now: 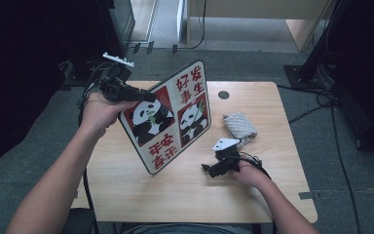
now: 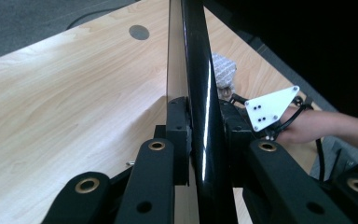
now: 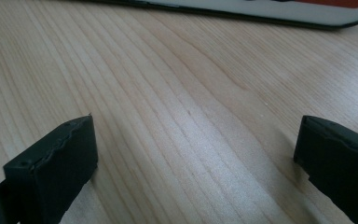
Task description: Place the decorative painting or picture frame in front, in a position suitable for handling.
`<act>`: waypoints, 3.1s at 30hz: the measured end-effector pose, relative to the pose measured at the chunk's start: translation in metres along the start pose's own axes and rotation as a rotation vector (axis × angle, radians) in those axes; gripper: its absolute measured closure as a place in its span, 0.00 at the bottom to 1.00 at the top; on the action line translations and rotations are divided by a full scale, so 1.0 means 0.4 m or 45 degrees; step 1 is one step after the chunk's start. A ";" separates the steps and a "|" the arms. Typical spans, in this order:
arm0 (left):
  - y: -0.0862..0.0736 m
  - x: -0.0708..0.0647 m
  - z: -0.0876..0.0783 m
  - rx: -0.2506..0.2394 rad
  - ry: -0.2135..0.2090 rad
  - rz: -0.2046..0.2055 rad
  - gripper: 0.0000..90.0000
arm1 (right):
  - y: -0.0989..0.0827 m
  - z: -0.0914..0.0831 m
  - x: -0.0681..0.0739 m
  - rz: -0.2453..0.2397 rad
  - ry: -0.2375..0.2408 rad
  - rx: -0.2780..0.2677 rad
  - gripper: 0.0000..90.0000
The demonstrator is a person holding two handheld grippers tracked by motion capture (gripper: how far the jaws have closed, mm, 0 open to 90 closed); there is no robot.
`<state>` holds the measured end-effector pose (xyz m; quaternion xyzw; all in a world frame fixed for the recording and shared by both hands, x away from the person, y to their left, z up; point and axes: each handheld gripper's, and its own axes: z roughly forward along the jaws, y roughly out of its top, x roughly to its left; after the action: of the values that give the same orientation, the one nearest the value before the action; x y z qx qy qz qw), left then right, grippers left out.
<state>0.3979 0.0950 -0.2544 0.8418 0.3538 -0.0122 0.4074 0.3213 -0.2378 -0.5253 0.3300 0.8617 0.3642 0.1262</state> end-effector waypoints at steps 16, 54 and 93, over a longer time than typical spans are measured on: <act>-0.010 0.003 0.000 0.012 0.060 0.009 0.86 | 0.000 0.000 0.000 0.000 0.000 0.000 0.00; 0.005 0.035 0.004 0.101 0.153 -0.052 0.36 | 0.000 0.000 0.000 0.001 0.000 0.000 0.00; -0.009 0.009 -0.062 -0.098 0.172 -0.017 0.39 | 0.000 0.000 0.000 0.000 0.000 0.000 0.00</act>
<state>0.3918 0.1156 -0.2412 0.8221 0.3862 0.0558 0.4147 0.3212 -0.2378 -0.5253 0.3301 0.8617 0.3642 0.1263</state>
